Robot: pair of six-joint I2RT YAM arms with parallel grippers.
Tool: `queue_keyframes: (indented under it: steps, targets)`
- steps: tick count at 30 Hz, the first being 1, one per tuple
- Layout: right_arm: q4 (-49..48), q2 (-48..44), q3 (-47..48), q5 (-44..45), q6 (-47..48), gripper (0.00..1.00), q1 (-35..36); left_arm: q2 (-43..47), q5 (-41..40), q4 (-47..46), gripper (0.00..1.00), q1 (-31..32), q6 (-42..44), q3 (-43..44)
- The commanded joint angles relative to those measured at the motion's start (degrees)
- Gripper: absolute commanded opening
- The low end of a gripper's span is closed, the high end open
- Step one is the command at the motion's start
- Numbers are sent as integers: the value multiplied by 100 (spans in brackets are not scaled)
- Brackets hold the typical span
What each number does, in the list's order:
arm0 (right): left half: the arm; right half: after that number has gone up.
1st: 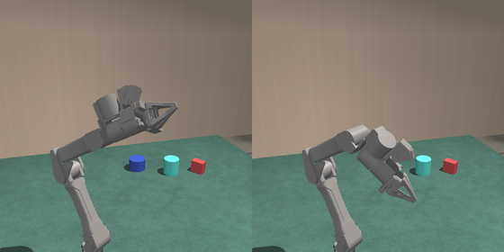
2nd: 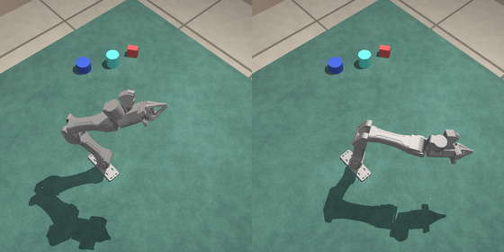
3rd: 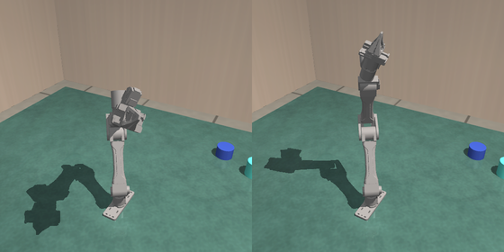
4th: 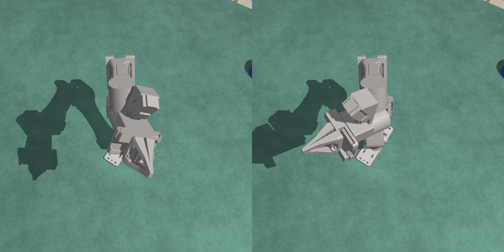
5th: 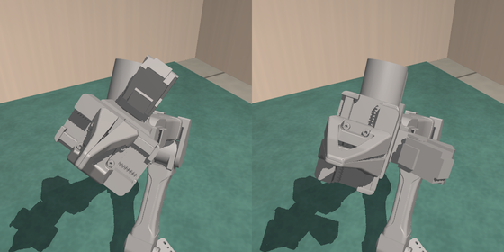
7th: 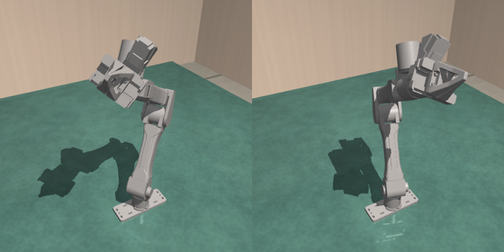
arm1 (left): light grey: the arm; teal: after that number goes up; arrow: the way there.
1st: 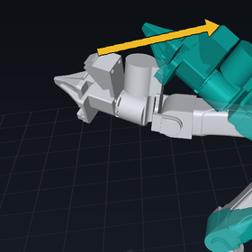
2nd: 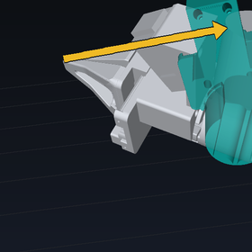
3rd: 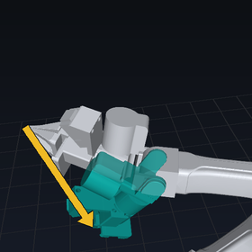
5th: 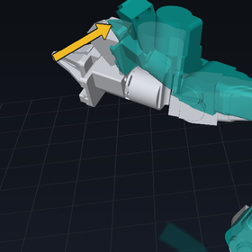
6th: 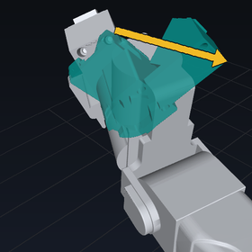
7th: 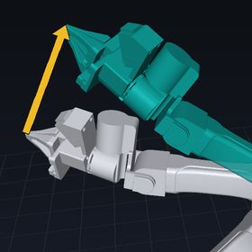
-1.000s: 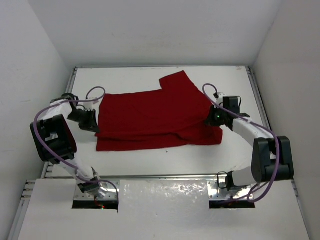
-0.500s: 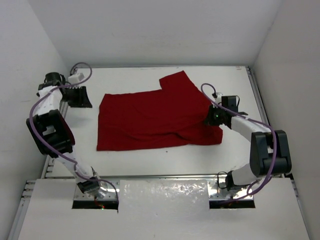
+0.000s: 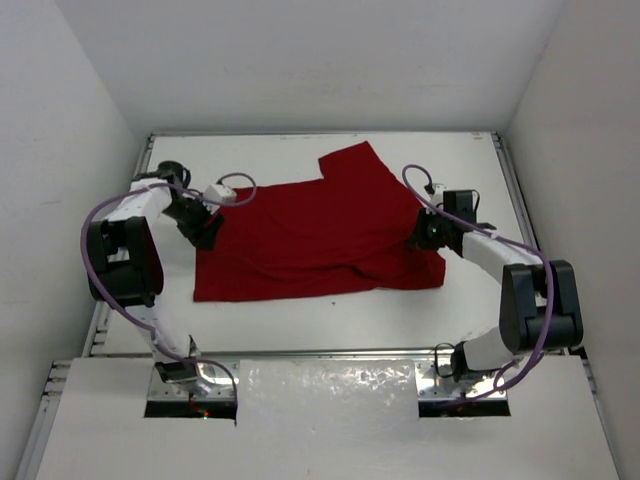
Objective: Fold and stack the t-shirts
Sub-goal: Fold the flattened tshirt in 1/3 of the way
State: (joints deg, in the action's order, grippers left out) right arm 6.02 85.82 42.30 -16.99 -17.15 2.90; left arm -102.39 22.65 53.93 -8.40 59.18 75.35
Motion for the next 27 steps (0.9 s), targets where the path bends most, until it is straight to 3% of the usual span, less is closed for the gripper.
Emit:
queue_keyframes:
  steps: [1,5,10,13,17,23,27]
  targets:
    - [-233,-259,-12,-23,-17,0,27,377,-24,-189,54,181,576,-476]
    - [-216,-276,-82,-14,-26,0,27,360,-251,-435,54,243,1421,-706]
    - [-242,-294,-126,-14,-43,0,27,-158,-349,-338,54,243,1317,-311]
    - [-321,-312,-170,-6,-96,0,27,-159,-481,-830,54,234,868,-442]
    - [-391,-303,-196,-41,-131,0,36,-272,-376,-613,54,252,990,-460]
    - [-321,-250,-161,3,-122,0,27,-510,-438,-305,34,252,903,-486]
    - [-312,-259,-205,3,-105,0,27,-405,-270,-216,29,252,885,-504]
